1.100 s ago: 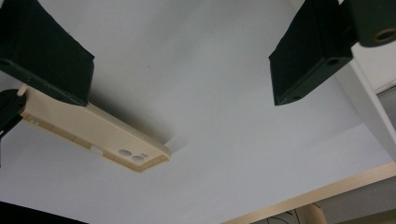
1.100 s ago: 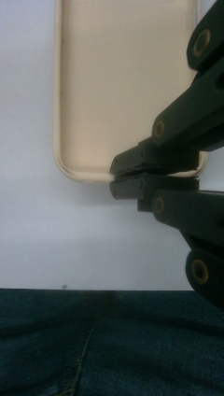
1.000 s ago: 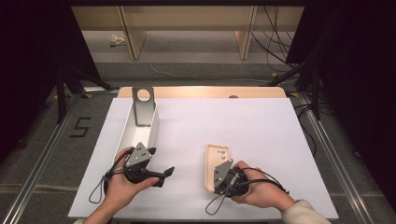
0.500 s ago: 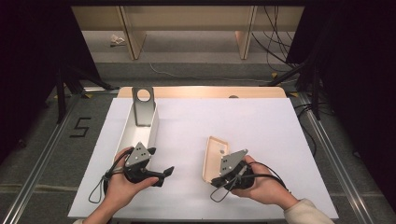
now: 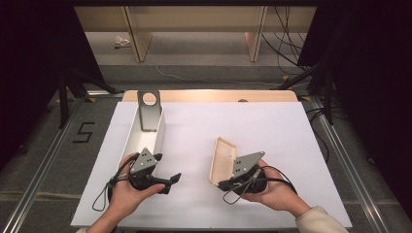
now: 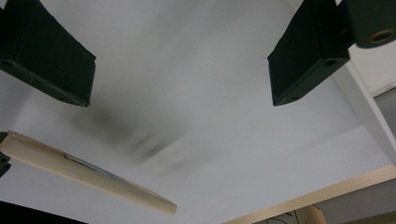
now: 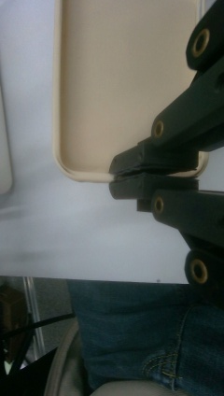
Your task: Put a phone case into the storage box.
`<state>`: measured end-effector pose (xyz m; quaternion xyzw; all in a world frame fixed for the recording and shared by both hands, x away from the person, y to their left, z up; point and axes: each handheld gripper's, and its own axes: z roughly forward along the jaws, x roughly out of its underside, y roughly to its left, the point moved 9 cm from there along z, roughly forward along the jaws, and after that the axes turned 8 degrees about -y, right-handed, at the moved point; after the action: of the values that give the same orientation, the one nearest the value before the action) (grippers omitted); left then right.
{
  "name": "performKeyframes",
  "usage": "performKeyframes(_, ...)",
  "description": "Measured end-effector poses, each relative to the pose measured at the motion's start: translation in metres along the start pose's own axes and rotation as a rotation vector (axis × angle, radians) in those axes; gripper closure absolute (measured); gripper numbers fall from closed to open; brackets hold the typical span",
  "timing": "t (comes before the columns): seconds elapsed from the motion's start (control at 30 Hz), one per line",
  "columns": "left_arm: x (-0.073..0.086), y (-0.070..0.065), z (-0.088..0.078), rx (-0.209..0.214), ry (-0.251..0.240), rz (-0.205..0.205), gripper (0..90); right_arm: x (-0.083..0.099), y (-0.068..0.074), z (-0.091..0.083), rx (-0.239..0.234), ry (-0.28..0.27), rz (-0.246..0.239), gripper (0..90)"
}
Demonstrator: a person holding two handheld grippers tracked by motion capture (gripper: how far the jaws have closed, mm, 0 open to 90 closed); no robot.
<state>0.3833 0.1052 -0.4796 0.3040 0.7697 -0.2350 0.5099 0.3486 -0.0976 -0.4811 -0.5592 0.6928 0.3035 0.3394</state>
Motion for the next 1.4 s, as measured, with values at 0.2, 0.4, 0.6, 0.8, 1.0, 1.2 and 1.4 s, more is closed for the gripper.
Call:
performKeyframes(0.2, -0.002, -0.001, 0.001, 0.007, -0.001, -0.002, 7.3, -0.002, -0.003, -0.001, 0.003, -0.028, 0.005, 88.2)
performKeyframes(0.4, -0.010, -0.002, 0.005, 0.018, -0.013, -0.006, 8.7, -0.007, -0.002, -0.002, -0.003, -0.063, 0.005, 88.2)
performKeyframes(0.6, -0.014, -0.002, 0.008, 0.023, -0.019, -0.014, 9.6, -0.016, 0.002, -0.001, -0.028, -0.120, 0.013, 88.2)
performKeyframes(0.8, -0.015, 0.001, 0.010, 0.024, -0.015, -0.021, 10.4, -0.020, 0.002, 0.001, -0.030, -0.136, 0.012, 88.2)
performKeyframes(1.0, -0.025, 0.001, 0.013, 0.038, -0.029, -0.036, 12.1, -0.022, 0.002, 0.001, -0.032, -0.151, 0.010, 88.2)
performKeyframes(1.2, -0.043, 0.008, 0.023, 0.047, -0.036, -0.054, 13.7, -0.023, 0.004, 0.001, -0.036, -0.155, 0.011, 88.2)
performKeyframes(1.4, -0.063, 0.013, 0.039, 0.061, -0.018, -0.093, 14.9, -0.025, 0.005, 0.003, -0.038, -0.155, 0.004, 88.2)
